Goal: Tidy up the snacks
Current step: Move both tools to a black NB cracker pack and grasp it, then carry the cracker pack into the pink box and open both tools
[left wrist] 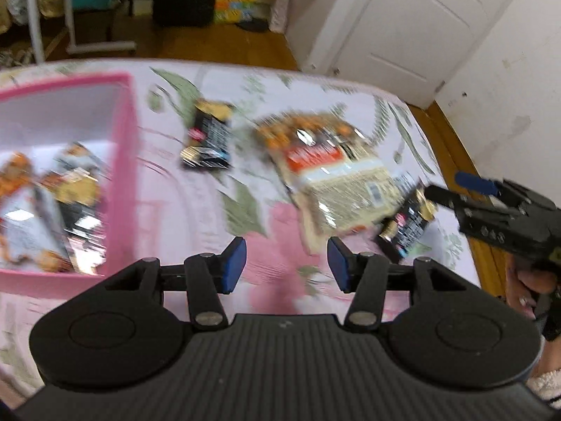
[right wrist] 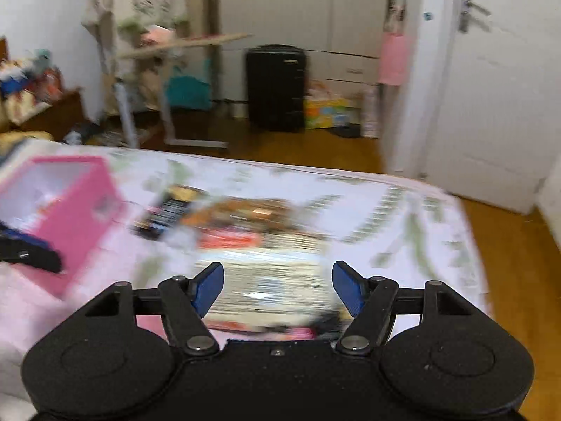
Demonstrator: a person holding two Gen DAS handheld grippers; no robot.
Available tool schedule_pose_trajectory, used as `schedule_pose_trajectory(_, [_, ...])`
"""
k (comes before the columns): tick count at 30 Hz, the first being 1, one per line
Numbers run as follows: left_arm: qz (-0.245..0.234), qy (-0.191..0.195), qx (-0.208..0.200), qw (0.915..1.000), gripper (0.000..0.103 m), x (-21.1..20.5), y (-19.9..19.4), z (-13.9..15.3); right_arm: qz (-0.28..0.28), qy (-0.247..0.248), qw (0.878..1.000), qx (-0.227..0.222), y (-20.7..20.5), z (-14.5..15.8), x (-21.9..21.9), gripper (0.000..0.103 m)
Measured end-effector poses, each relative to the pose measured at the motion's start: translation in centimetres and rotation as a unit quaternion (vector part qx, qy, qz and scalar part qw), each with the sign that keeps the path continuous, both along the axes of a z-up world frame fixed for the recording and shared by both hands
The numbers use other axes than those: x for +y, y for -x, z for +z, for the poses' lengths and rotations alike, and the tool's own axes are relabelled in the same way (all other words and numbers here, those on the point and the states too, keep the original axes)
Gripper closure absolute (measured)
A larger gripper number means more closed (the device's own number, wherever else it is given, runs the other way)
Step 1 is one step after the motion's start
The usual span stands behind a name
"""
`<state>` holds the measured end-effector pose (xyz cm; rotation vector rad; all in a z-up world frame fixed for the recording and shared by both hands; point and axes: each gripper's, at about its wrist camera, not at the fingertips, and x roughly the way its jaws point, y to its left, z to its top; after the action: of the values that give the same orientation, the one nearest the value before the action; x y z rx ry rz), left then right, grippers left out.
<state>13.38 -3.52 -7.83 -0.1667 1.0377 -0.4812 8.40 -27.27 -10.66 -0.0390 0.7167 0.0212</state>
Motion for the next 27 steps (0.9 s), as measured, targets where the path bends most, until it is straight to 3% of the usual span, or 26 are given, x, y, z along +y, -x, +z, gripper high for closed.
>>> schedule_pose_trajectory(10, [-0.065, 0.059, 0.048, 0.9950, 0.055, -10.8, 0.4, -5.9, 0.003, -0.060, 0.998, 0.010, -0.7, -4.9, -6.6, 0.034])
schedule_pose_trajectory(16, [-0.041, 0.077, 0.066, 0.9940, 0.056, -14.4, -0.6, -9.4, 0.013, -0.065, 0.998, 0.014, -1.3, -6.1, -7.2, 0.034])
schedule_pose_trajectory(21, [-0.025, 0.119, 0.082, 0.9891, 0.059, -15.1, -1.2, -10.8, 0.026, -0.098, 0.994, 0.043, -1.9, -7.0, -7.6, 0.035])
schedule_pose_trajectory(23, [-0.016, 0.134, 0.098, 0.9860, 0.066, -14.8, -1.4, -11.3, 0.018, -0.097, 0.994, 0.050, -1.8, -7.1, -7.5, 0.042])
schedule_pose_trajectory(27, [0.012, 0.166, 0.123, 0.9783, 0.071, -13.3, -1.3, -12.0, -0.004, -0.109, 0.993, 0.056, -1.0, -6.6, -7.4, 0.059])
